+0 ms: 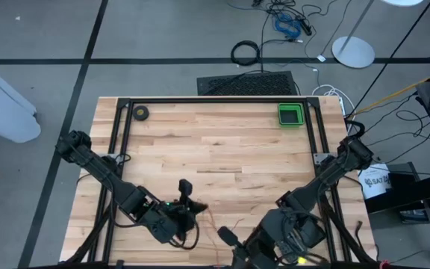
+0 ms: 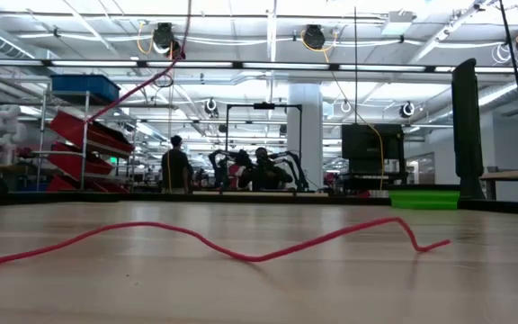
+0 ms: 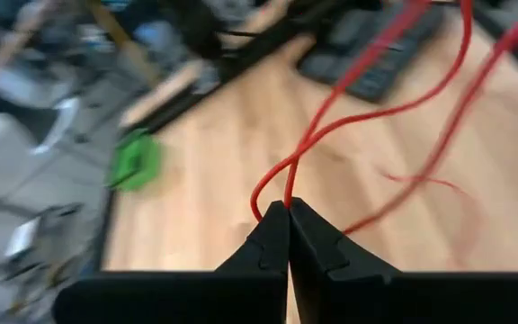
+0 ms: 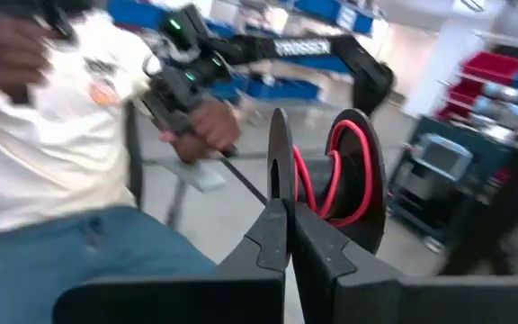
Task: Coil cords
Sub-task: Uncoil the red wire on the black spool
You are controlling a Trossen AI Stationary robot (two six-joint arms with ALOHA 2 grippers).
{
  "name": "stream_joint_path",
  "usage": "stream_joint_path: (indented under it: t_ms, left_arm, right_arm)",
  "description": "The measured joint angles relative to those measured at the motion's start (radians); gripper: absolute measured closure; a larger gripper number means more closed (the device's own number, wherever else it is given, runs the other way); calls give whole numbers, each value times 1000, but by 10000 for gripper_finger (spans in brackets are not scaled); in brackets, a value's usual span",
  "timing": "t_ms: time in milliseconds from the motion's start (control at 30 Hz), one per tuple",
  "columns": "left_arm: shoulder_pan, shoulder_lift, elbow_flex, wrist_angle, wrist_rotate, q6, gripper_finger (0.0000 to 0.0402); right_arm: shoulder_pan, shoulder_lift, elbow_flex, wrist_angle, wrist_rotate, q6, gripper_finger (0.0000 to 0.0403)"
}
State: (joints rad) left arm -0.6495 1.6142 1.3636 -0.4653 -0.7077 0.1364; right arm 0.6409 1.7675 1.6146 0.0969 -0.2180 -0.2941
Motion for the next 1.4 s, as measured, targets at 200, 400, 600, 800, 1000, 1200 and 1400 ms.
stream_joint_path:
  t_ms: [200, 400, 600, 800, 1000, 1200, 1400]
  left_arm:
    - [-29, 0, 0, -64, 109, -1, 400]
    - [-75, -25, 0, -71, 194, -5, 400]
    - [-141, -75, 0, -67, 209, -53, 400]
    - [-212, -112, 0, -64, 199, -54, 400]
    - [-291, -145, 0, -39, 85, -42, 400]
    - [-363, -165, 0, 47, -53, 73, 400]
    - [-416, -166, 0, 199, -181, 237, 400]
  right_arm:
    - [28, -36, 72, -238, 270, -10, 403]
    - [85, -89, 72, -427, 478, 26, 403]
    - [128, -124, 73, -563, 638, 102, 403]
    - [136, -128, 73, -672, 695, 169, 403]
    - [115, -128, 73, -761, 714, 252, 403]
    - [78, -128, 27, -810, 714, 320, 403]
    - [19, -127, -48, -805, 678, 359, 403]
